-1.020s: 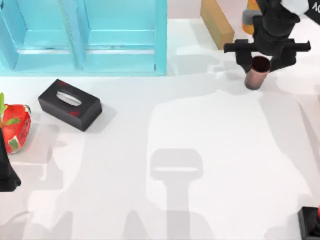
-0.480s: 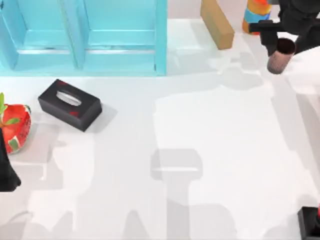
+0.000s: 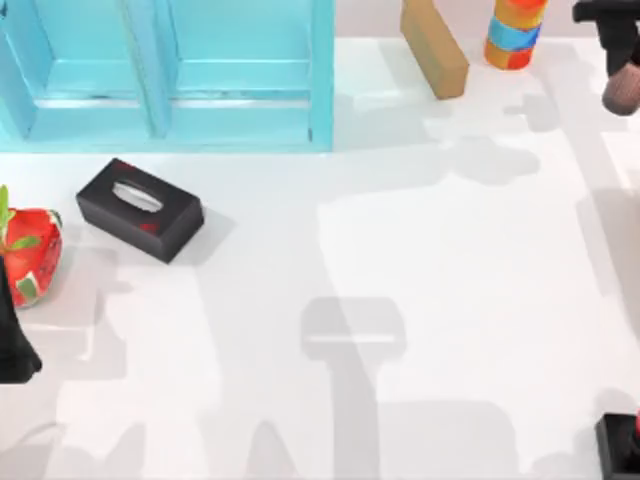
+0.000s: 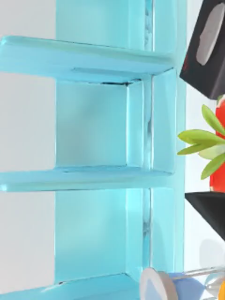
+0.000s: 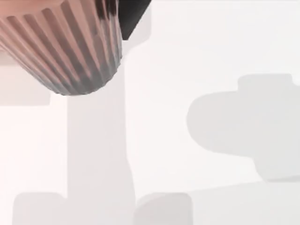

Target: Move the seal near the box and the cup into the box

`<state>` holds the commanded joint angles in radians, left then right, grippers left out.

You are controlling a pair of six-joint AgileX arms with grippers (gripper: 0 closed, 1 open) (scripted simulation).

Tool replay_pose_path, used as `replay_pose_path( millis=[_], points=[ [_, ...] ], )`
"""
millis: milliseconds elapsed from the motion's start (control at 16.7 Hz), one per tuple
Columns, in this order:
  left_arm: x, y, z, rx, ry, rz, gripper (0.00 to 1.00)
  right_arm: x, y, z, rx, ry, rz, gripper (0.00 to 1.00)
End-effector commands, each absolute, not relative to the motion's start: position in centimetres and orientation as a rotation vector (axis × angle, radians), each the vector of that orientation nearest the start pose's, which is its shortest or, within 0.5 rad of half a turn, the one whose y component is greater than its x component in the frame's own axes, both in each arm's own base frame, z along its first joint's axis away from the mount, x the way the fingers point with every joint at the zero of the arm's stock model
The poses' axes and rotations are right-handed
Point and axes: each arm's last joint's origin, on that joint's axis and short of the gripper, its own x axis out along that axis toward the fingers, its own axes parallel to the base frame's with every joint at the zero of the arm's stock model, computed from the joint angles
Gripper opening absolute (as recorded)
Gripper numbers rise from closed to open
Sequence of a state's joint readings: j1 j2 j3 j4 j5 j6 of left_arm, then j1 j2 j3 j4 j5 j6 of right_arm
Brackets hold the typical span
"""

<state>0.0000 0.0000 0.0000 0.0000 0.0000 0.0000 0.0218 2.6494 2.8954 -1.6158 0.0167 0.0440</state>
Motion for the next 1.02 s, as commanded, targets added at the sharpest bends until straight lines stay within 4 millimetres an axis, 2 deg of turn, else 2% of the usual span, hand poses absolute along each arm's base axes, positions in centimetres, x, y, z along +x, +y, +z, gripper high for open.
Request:
replay_pose_path(
  millis=[300, 540, 780, 1020],
  points=[
    [10.6, -0.1, 16.0, 0.000, 0.000, 0.000, 1.00, 50.0, 1.9, 24.8, 0.006, 1.367, -0.007, 0.00],
    [10.6, -0.1, 16.0, 0.000, 0.000, 0.000, 1.00, 48.7, -1.1, 27.4, 0.033, 1.343, -0.042, 0.00],
    [10.6, -0.1, 16.0, 0.000, 0.000, 0.000, 1.00, 44.7, -5.7, 31.8, 0.055, 1.291, -0.094, 0.00],
    [10.6, -0.1, 16.0, 0.000, 0.000, 0.000, 1.00, 39.0, -10.1, 34.0, 0.055, 1.273, -0.135, 0.00]
  ],
)
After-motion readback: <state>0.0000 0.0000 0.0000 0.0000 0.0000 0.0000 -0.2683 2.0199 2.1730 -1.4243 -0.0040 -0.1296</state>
